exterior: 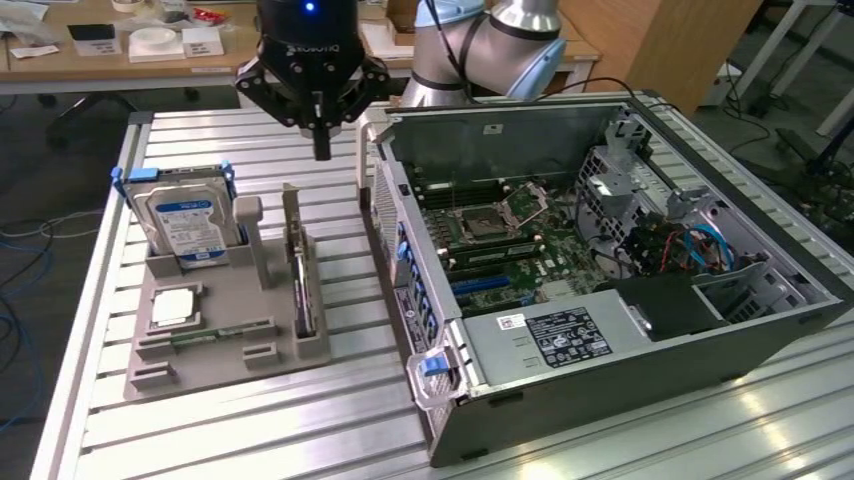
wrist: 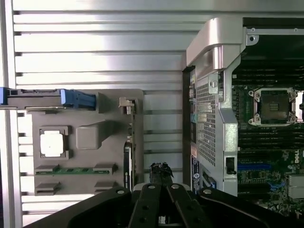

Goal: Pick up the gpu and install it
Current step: 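Reach for the gpu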

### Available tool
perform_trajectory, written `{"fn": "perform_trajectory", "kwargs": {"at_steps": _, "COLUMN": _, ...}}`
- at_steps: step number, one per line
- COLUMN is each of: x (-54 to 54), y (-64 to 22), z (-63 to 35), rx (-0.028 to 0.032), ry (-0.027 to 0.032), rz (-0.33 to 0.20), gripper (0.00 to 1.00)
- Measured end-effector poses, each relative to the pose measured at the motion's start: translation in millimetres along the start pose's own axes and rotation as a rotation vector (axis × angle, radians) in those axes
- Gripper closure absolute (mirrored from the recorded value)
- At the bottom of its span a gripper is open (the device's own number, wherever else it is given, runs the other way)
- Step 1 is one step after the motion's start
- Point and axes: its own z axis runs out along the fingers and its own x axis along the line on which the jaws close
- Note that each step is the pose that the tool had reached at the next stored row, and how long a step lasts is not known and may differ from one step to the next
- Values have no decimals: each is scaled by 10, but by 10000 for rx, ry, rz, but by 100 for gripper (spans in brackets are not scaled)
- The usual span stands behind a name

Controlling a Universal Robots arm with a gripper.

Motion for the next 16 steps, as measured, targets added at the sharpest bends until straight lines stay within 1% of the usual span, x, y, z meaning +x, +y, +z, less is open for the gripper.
{"fn": "perform_trajectory", "kwargs": {"at_steps": 16, "x": 422, "y": -44, "z": -7, "rx": -6, "ry": 12, "rz": -255, "gripper": 89}}
